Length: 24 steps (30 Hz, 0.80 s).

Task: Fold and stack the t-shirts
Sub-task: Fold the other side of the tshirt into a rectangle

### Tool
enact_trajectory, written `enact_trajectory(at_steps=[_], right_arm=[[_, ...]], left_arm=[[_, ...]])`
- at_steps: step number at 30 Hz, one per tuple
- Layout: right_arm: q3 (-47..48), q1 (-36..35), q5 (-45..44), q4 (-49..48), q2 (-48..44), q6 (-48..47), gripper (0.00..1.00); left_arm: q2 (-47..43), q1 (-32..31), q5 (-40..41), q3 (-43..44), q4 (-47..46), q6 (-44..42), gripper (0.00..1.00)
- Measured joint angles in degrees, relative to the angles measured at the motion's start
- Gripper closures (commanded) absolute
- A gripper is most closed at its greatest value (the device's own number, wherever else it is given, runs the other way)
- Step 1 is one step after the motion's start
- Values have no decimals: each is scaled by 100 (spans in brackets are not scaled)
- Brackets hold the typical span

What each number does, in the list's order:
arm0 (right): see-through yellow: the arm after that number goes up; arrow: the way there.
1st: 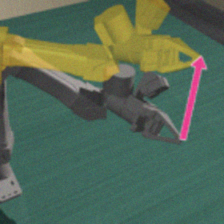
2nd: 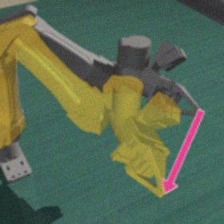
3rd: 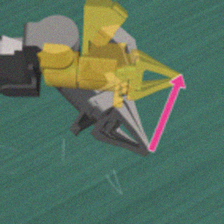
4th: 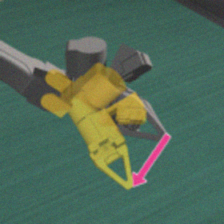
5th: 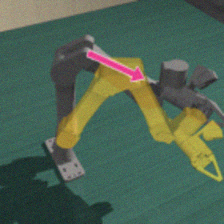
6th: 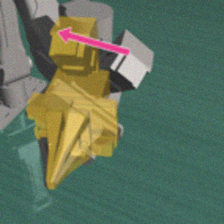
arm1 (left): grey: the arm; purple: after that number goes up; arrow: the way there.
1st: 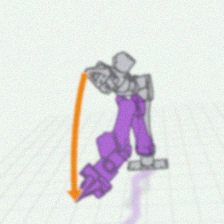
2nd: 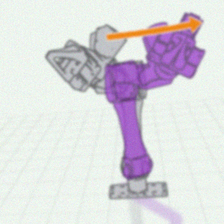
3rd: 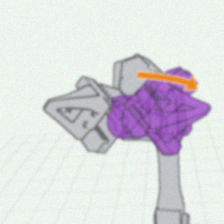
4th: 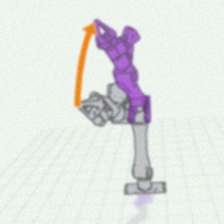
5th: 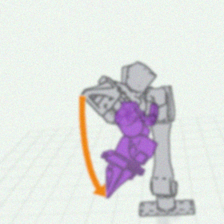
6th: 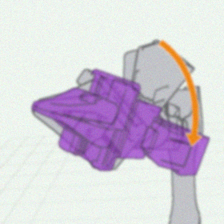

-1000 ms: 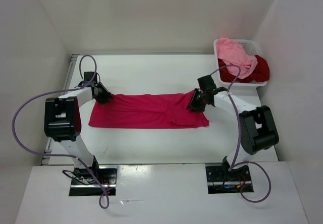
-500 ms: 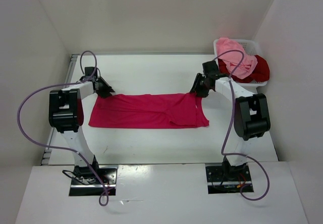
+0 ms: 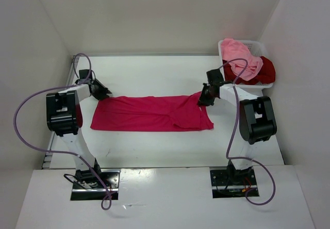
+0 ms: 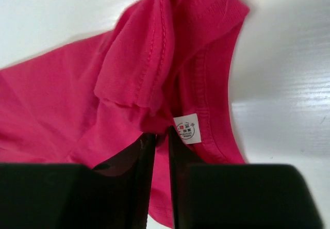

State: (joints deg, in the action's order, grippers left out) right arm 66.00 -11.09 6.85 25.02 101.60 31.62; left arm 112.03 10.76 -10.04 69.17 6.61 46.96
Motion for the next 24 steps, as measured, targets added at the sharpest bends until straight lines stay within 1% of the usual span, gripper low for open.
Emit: enact_trajectory(at_steps=[3, 7, 17, 19, 22, 24], right_arm=[[-116, 0, 11, -4, -2, 0, 95], [-197, 37, 24, -59, -44, 17, 99], [-699, 291, -22, 0, -389, 149, 99], [-848, 302, -20, 33, -391, 199, 92], [-984, 308, -17, 101, -391, 275, 91], [-992, 328, -4, 114, -391, 310, 85]], left_arm=[[0, 31, -33, -22, -63, -2, 64], [0, 50, -46, -55, -118, -2, 64], [-15, 66, -57, -96, -197, -7, 64], [-20, 72, -57, -98, -197, -7, 64], [-57, 96, -31, -105, -155, -9, 64], [-90, 118, -7, -107, -96, -4, 64]])
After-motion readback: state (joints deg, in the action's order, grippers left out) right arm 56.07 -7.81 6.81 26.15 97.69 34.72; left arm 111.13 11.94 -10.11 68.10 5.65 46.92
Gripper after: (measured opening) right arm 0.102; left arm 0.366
